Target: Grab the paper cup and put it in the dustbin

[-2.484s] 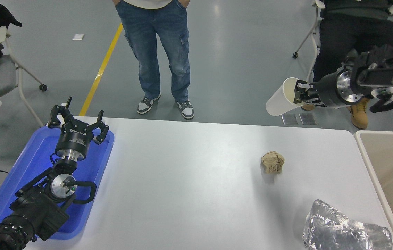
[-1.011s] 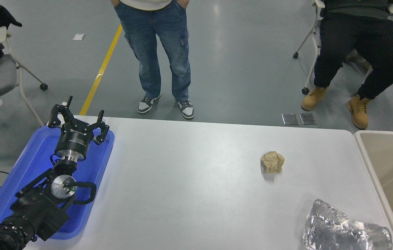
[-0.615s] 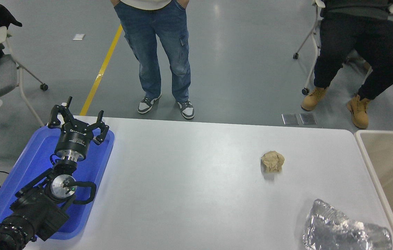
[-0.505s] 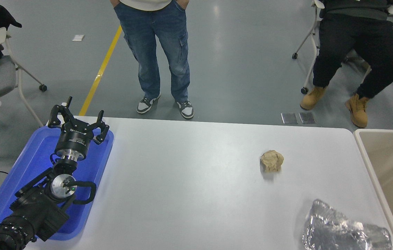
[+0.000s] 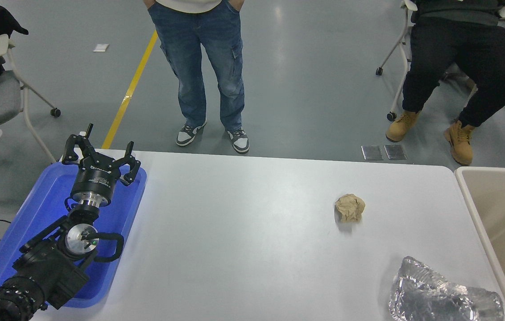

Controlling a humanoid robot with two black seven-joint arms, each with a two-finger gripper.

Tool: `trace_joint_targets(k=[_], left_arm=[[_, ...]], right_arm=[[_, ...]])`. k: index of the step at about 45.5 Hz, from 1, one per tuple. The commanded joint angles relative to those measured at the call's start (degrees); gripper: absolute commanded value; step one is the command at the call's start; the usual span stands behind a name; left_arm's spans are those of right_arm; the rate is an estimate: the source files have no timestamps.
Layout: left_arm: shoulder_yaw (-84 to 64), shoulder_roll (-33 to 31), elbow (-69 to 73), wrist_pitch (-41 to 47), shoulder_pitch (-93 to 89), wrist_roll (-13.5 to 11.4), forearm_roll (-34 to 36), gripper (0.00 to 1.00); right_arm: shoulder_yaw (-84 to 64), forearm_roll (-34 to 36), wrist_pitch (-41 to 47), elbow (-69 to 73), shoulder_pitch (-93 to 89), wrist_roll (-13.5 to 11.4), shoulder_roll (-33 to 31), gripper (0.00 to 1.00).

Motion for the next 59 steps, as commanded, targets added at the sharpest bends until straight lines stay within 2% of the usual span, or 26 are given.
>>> trace_joint_targets(k=[1, 22, 23, 24, 28, 30, 49, 59], left_arm=[[0.0, 0.0, 0.0, 0.01, 0.07, 0.0, 0.06, 1.0], [0.0, 0.0, 0.0, 0.01, 0.07, 0.0, -0.03, 1.0], [0.0, 0.0, 0.0, 0.01, -0.02, 0.0, -0.03, 1.0], [0.0, 0.0, 0.0, -0.08, -0.02, -0.08, -0.03, 1.0], [0.0, 0.0, 0.0, -0.08, -0.02, -0.08, 0.06, 1.0], [0.0, 0.0, 0.0, 0.01, -0.02, 0.0, -0.03, 1.0], [0.0, 0.0, 0.0, 0.01, -0.02, -0.08, -0.03, 1.0], [0.0, 0.0, 0.0, 0.01, -0.02, -0.08, -0.03, 1.0]], right_arm=[[0.71, 0.08, -1.48, -0.1, -1.74, -0.2, 2.62, 0.0], [0.71, 0.17, -1.74, -0.28, -1.65, -0.11, 3.32, 0.0], [0.71, 0.17, -2.0, -0.36, -1.65, -0.11, 3.32, 0.07], [0.71, 0.17, -2.27, -0.54, -1.65, -0.11, 3.32, 0.18], [0.54, -0.88, -3.59, -2.03, -1.74, -0.02, 3.32, 0.75], [0.54, -0.89, -4.03, -2.82, -1.65, -0.02, 3.32, 0.99], [-0.6, -1.24, -2.62, -2.21, 2.47, -0.02, 2.18, 1.0], [-10.26, -2.29, -2.53, -1.68, 12.75, -0.02, 1.83, 1.0]])
